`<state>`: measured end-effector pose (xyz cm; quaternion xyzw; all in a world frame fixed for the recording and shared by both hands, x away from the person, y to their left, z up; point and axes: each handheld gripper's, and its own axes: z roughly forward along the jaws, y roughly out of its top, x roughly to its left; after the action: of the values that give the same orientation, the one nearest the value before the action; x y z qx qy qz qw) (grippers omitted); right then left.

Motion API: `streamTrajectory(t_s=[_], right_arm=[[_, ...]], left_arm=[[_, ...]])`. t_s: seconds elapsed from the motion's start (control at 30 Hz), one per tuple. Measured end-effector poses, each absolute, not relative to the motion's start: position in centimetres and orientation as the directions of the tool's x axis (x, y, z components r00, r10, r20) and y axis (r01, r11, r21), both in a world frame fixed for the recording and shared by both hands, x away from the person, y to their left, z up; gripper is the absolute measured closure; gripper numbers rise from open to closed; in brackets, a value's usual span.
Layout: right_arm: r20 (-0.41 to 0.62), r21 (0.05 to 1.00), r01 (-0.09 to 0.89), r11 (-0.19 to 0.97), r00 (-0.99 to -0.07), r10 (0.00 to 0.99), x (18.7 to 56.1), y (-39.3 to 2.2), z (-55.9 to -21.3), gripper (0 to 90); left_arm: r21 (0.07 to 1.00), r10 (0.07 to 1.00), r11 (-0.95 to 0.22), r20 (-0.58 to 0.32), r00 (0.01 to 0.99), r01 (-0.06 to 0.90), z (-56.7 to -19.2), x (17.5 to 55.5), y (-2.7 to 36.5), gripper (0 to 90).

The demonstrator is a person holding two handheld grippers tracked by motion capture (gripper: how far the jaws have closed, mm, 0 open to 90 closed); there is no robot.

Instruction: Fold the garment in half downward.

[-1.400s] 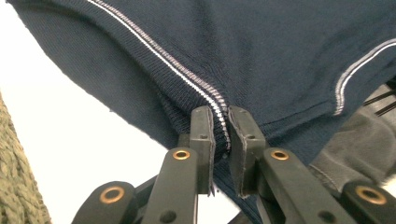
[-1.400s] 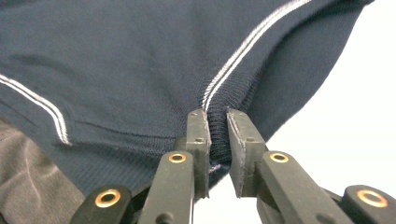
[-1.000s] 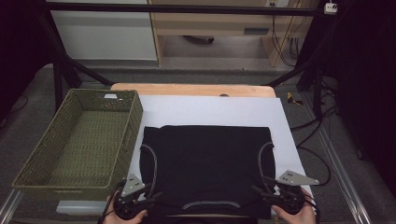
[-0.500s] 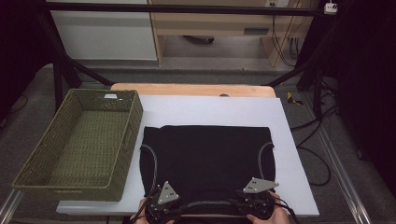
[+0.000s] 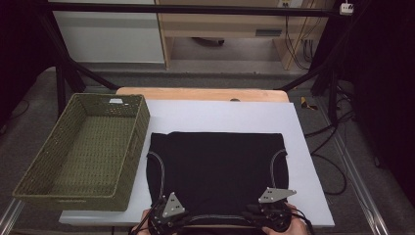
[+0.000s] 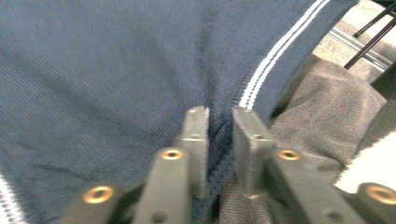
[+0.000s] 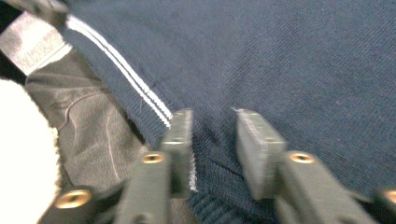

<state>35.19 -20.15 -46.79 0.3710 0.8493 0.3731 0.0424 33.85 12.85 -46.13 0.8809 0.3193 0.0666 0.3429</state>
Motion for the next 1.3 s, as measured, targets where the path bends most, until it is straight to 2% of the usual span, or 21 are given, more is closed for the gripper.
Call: streamTrajectory(t_s=[0.1,0.2,0.4,0.53,0.77,0.9,1.3], right_arm=[[0.181,0.707,0.567,0.422,-0.722,0.667,35.3,-20.6,-46.4,45.8],[0.161,0.749,0.544,0.379,-0.704,0.692,36.0,-21.4,-46.0,34.6],[0.138,0.791,0.528,0.309,-0.645,0.751,37.7,-23.1,-45.2,18.7],[0.125,0.801,0.525,0.287,-0.616,0.778,39.0,-24.0,-44.8,13.8],[0.114,0.813,0.518,0.265,-0.589,0.8,41.0,-24.6,-43.9,6.5],[0.099,0.821,0.514,0.249,-0.558,0.824,42.1,-24.8,-43.6,4.3],[0.093,0.837,0.514,0.188,-0.472,0.876,45.6,-26.4,-41.8,3.2]], left_arm=[[0.673,0.625,-0.518,-0.124,0.771,0.528,-45.9,34.5,13.4,57.4],[0.727,0.648,-0.463,-0.113,0.753,0.507,-45.2,35.2,14.3,44.5],[0.782,0.668,-0.374,-0.146,0.73,0.499,-44.8,37.5,15.9,25.1],[0.784,0.691,-0.346,-0.158,0.705,0.516,-45.0,38.9,16.4,12.8],[0.801,0.701,-0.315,-0.165,0.693,0.509,-45.1,41.1,16.5,3.9],[0.817,0.698,-0.303,-0.16,0.698,0.49,-44.9,42.2,16.5,1.9],[0.833,0.71,-0.253,-0.185,0.679,0.492,-45.8,43.6,17.6,1.6]])
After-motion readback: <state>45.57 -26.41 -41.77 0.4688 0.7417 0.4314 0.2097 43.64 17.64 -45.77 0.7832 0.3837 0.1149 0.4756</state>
